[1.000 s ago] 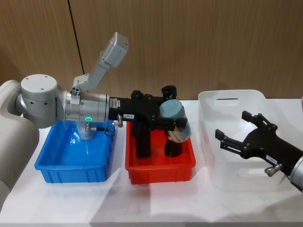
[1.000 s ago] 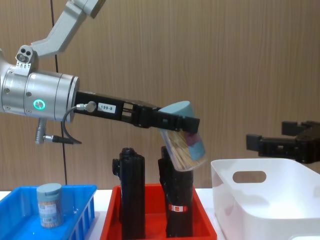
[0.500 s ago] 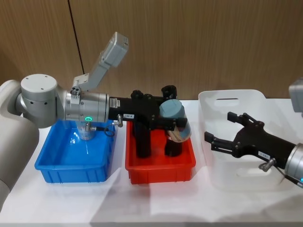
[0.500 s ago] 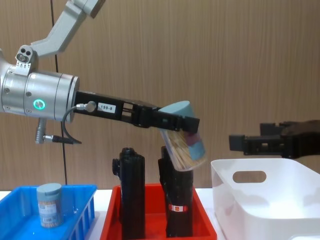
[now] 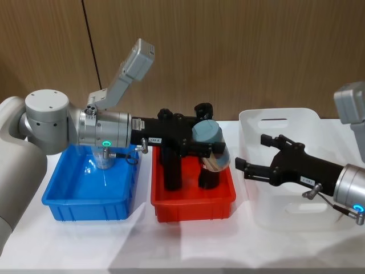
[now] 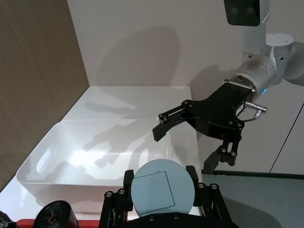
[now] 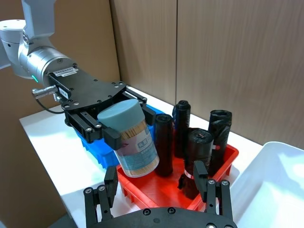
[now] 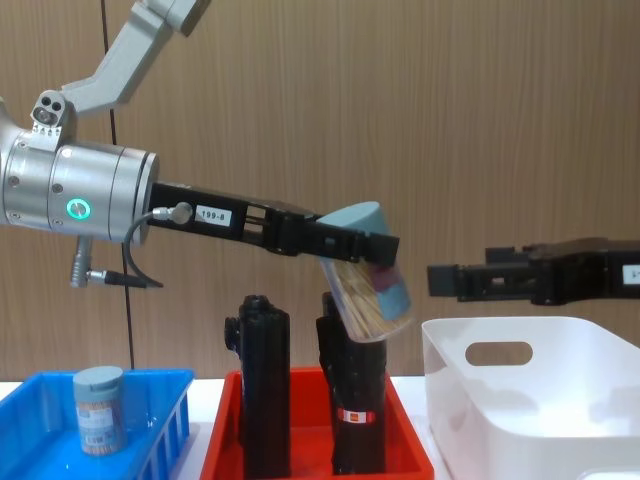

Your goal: Pick the cotton swabs from the blue box and place them into the white box.

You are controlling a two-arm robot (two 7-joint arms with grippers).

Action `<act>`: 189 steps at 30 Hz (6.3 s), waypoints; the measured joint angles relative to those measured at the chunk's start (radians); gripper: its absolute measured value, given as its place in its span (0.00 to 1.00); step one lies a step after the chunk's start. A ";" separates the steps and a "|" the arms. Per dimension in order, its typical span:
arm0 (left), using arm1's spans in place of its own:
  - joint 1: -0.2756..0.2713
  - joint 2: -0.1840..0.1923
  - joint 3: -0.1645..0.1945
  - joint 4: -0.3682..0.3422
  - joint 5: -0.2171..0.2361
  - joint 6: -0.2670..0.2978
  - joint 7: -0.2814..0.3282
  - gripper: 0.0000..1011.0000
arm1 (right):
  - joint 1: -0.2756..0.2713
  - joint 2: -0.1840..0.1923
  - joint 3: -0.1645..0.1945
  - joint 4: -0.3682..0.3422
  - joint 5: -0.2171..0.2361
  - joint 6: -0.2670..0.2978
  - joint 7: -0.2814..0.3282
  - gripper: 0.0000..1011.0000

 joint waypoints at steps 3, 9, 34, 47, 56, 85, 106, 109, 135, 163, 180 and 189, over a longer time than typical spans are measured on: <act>0.000 0.000 0.000 0.000 0.000 0.000 0.000 0.66 | 0.008 -0.004 -0.006 0.009 0.000 0.007 0.011 0.99; 0.000 0.000 0.000 0.000 0.000 0.000 0.000 0.66 | 0.016 -0.008 -0.017 0.021 -0.002 0.012 0.027 0.99; 0.000 0.000 0.000 0.000 0.000 0.000 0.000 0.66 | 0.036 -0.034 -0.055 0.067 0.002 -0.004 0.020 0.99; 0.000 0.000 0.000 0.000 0.000 0.000 0.000 0.66 | 0.057 -0.057 -0.076 0.095 -0.006 -0.016 0.004 0.99; 0.000 0.000 0.000 0.000 0.000 0.000 0.000 0.66 | 0.073 -0.074 -0.090 0.118 -0.015 -0.029 -0.009 0.99; 0.000 0.000 0.000 0.000 0.000 0.000 0.000 0.66 | 0.134 -0.122 -0.129 0.197 -0.063 -0.047 -0.017 0.99; 0.000 0.000 0.000 0.000 0.000 0.000 0.000 0.66 | 0.138 -0.111 -0.135 0.196 -0.060 -0.051 0.005 0.81; 0.000 0.000 0.000 0.000 0.000 0.000 0.000 0.66 | 0.139 -0.111 -0.136 0.196 -0.057 -0.052 0.005 0.70; 0.000 0.000 0.001 0.000 0.002 0.000 0.000 0.83 | 0.153 -0.111 -0.145 0.201 -0.041 -0.048 -0.002 0.67; 0.000 0.000 0.000 0.000 0.000 0.000 0.000 0.99 | 0.146 -0.081 -0.133 0.211 -0.007 -0.069 -0.014 0.67; 0.000 0.000 0.000 0.000 0.000 0.000 0.000 0.99 | 0.139 -0.056 -0.116 0.248 0.019 -0.102 -0.026 0.67; 0.000 0.000 0.000 0.000 0.000 0.000 0.000 0.99 | 0.154 -0.048 -0.101 0.284 0.026 -0.121 -0.044 0.67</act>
